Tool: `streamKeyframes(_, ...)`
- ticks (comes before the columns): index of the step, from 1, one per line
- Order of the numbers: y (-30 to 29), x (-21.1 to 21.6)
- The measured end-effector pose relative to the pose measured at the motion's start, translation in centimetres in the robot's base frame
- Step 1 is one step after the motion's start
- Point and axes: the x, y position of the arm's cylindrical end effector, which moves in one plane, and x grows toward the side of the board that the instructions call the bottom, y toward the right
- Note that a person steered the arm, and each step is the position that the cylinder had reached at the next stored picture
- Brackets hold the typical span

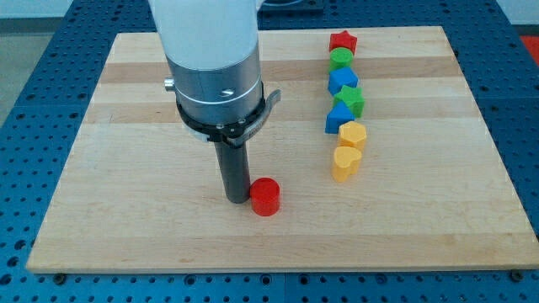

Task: Move the red circle closer to yellow heart

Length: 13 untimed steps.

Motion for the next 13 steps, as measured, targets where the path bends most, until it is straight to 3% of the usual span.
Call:
streamKeyframes(2, -5.2, 2.1)
streamKeyframes(5, -2.6, 3.0)
streamKeyframes(8, 4.9, 3.0)
streamKeyframes(10, 2.2, 2.0)
streamKeyframes(13, 3.0, 0.2)
